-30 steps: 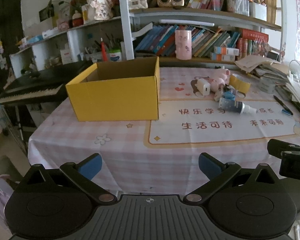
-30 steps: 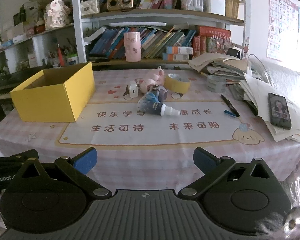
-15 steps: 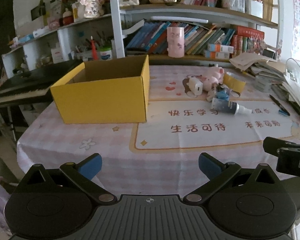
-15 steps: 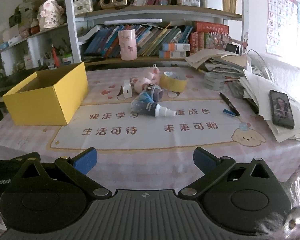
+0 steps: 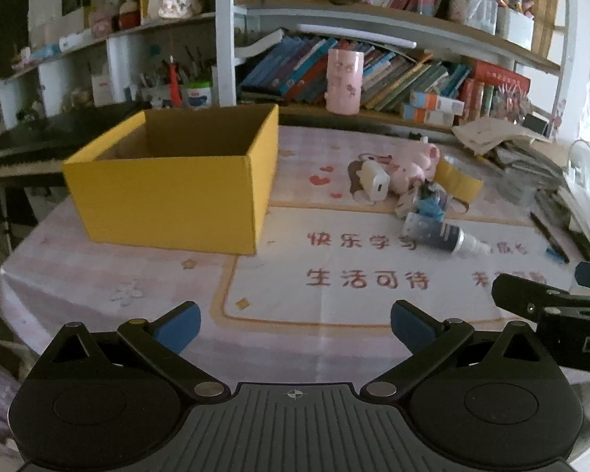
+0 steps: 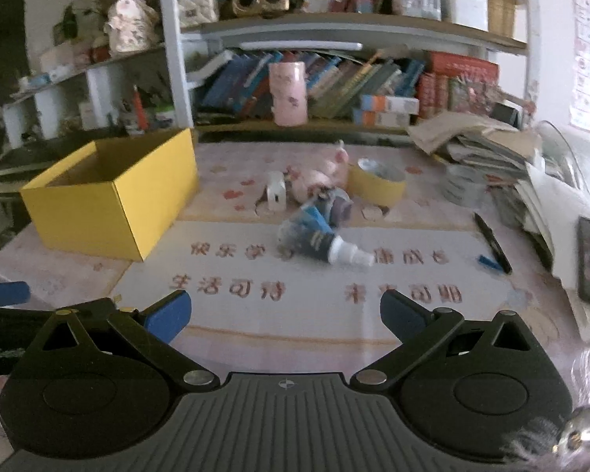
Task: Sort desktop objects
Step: 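Move both tools toward the cluster of objects beside the pink pig, then grasp the white bottle with the right gripper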
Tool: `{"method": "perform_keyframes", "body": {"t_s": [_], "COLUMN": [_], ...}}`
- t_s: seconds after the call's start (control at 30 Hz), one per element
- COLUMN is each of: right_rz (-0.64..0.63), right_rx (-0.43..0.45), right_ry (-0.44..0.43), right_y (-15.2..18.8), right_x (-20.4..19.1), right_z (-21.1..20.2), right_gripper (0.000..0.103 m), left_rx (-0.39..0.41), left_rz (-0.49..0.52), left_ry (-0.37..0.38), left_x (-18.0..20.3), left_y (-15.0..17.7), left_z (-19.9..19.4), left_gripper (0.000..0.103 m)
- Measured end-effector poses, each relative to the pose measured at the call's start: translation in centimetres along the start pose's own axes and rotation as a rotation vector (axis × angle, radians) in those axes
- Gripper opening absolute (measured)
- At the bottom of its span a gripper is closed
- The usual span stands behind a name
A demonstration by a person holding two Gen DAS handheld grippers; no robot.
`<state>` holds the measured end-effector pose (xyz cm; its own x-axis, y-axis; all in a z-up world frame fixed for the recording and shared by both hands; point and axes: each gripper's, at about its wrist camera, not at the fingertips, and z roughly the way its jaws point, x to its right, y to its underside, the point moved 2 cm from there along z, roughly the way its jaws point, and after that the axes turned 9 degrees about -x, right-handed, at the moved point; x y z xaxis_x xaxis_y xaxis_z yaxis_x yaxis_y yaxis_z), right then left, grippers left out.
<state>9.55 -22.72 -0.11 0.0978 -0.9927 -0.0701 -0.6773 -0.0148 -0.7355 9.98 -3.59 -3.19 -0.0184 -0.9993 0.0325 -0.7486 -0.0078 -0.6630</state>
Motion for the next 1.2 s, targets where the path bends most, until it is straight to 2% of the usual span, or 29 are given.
{"method": "perform_keyframes", "body": {"t_s": [0.13, 0.47, 0.67, 1.03, 1.2], "right_rz": [-0.027, -0.042, -0.095, -0.059, -0.107], "right_rx": [0.005, -0.030, -0.047, -0.130, -0.163], "right_ry": [-0.005, -0.083, -0.071, -0.169, -0.175], "right_y": [-1.3, -3.6, -4.7, -6.6, -7.0], "right_x": [1.1, 4.6, 6.1, 8.6, 8.6], "right_z": [0.9, 3.2, 4.9, 8.8, 10.9], "right_gripper": [0.103, 0.103, 0.103, 0.103, 0.102], "left_rx": [-0.018, -0.031, -0.033, -0.031, -0.029], "left_rz": [-0.018, -0.049, -0.068, -0.099, -0.107], "left_ry": [0.012, -0.021, -0.060, -0.135, -0.161], "left_x": [1.1, 4.1, 5.1, 6.3, 6.5], "left_y": [-0.9, -3.1, -4.1, -5.9, -6.6], "left_z": [1.3, 3.2, 3.9, 4.9, 5.3], "left_gripper": [0.103, 0.103, 0.103, 0.103, 0.103]}}
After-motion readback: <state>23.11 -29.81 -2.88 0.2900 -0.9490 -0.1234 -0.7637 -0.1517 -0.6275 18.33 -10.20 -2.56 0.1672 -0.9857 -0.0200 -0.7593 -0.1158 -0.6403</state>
